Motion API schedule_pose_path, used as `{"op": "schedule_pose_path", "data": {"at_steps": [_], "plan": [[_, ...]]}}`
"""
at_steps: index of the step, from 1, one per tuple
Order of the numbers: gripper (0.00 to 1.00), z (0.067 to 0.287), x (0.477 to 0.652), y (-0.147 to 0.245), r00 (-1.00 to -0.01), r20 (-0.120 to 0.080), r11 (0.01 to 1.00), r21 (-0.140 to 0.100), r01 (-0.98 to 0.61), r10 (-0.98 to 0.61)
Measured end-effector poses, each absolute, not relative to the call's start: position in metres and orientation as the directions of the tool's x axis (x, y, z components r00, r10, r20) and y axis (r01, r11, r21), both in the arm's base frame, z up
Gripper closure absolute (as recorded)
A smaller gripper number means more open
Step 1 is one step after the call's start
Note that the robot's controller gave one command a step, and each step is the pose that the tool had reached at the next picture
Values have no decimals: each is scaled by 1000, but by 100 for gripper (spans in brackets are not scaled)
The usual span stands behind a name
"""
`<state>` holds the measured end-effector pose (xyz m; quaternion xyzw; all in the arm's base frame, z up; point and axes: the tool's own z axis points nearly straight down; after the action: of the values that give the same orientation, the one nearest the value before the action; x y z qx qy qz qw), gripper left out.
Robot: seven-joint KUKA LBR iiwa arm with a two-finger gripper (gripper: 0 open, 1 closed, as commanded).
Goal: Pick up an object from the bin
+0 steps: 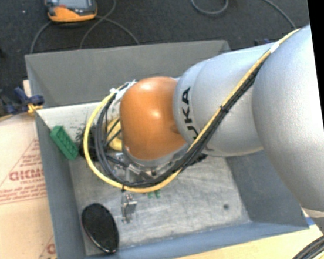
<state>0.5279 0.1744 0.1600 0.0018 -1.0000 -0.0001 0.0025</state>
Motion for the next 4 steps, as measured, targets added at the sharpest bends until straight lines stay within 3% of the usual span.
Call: {"op": "schedule_pose_path", "data": {"at_steps": [1, 2, 3, 4], "plan": [[0, 164, 530, 174, -1000, -2, 1000, 1, 0, 0], [0, 128, 514, 198, -970, -9, 970, 0, -244, -244], [0, 125, 494, 217, -936, -9, 937, 1, -351, -351], [0, 134, 489, 222, -1000, -4, 1000, 2, -11, -11]]}}
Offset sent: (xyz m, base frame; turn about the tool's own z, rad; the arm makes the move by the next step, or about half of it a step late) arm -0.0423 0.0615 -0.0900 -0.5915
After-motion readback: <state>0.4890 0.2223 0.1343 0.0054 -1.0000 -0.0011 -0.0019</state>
